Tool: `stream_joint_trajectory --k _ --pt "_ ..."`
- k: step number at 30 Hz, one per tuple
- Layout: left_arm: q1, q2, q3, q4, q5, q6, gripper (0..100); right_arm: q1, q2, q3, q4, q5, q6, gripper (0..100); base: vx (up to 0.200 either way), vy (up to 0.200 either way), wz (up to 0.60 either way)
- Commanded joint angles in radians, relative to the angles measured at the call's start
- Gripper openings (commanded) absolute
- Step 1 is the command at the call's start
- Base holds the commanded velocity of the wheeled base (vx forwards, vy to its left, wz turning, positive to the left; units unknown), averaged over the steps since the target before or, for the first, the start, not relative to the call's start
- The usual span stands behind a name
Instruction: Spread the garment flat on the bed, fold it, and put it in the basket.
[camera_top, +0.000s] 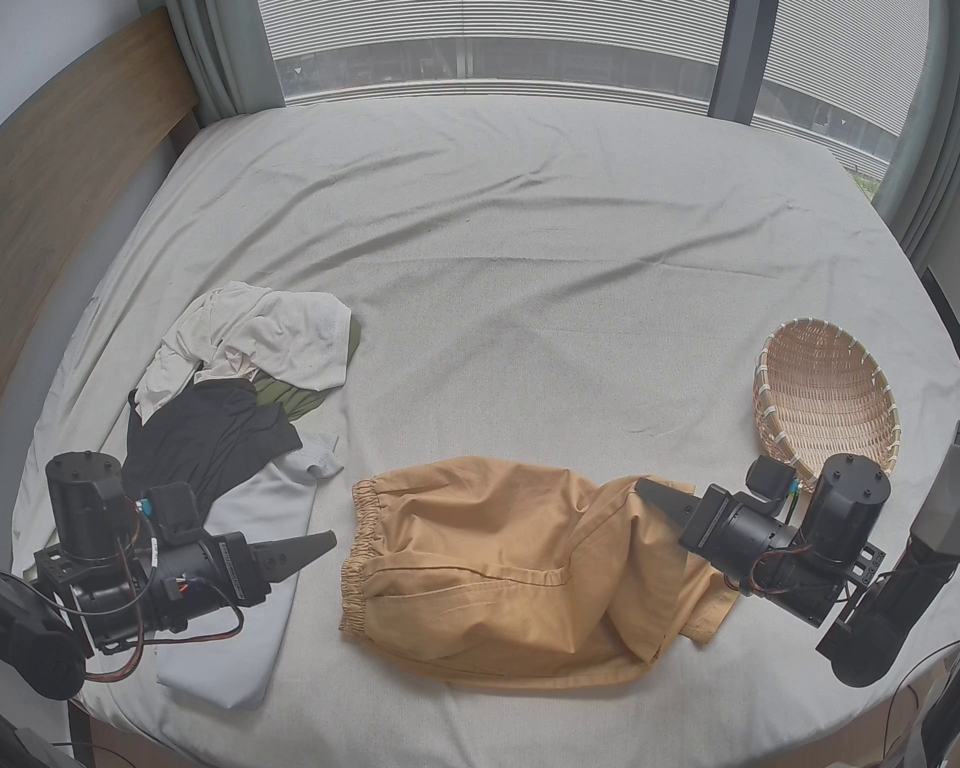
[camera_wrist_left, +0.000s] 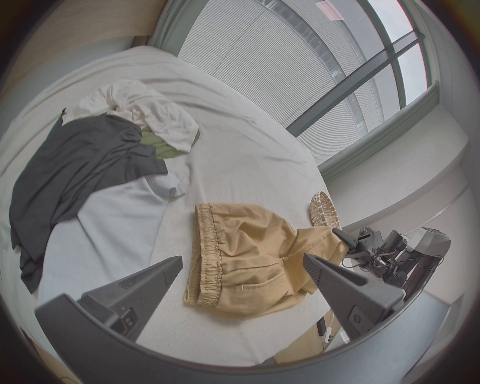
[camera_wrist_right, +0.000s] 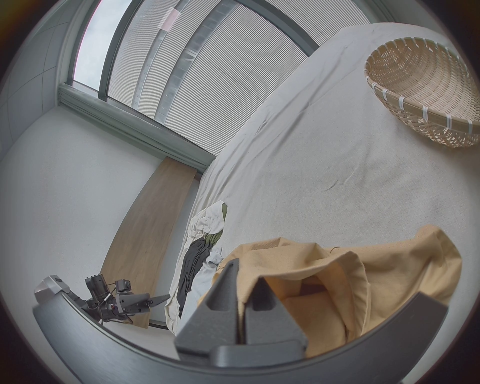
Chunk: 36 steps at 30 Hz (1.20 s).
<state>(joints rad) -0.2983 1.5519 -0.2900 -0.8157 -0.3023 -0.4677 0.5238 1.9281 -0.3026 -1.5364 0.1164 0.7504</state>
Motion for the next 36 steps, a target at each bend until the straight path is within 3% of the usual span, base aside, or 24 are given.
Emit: stream_joint_trajectory --k 1,16,26,33,36 --pt "-0.016 0.083 0.000 -0.002 -0.004 -0.003 100 -0.004 0.000 -0.003 -0.001 0.000 -0.003 0 0.000 0.000 0.00" --pt "-0.035 0.336 0.023 -0.267 -0.004 -0.003 100 -0.002 0.002 -0.004 -0.001 0.000 -0.002 0 0.000 0.000 0.00" --pt "-0.045 0.419 0.048 -0.358 -0.006 -0.011 100 -0.001 0.002 -0.007 -0.002 0.000 -0.002 0 0.000 0.000 0.00" --pt "-0.119 0.433 0.048 -0.442 -0.006 -0.137 100 -0.001 0.002 -0.006 -0.002 0.000 -0.002 0 0.000 0.000 0.00" --pt "-0.143 0.455 0.049 -0.464 -0.003 -0.147 100 -0.001 0.000 -0.006 -0.002 0.000 -0.002 0 0.000 0.000 0.00"
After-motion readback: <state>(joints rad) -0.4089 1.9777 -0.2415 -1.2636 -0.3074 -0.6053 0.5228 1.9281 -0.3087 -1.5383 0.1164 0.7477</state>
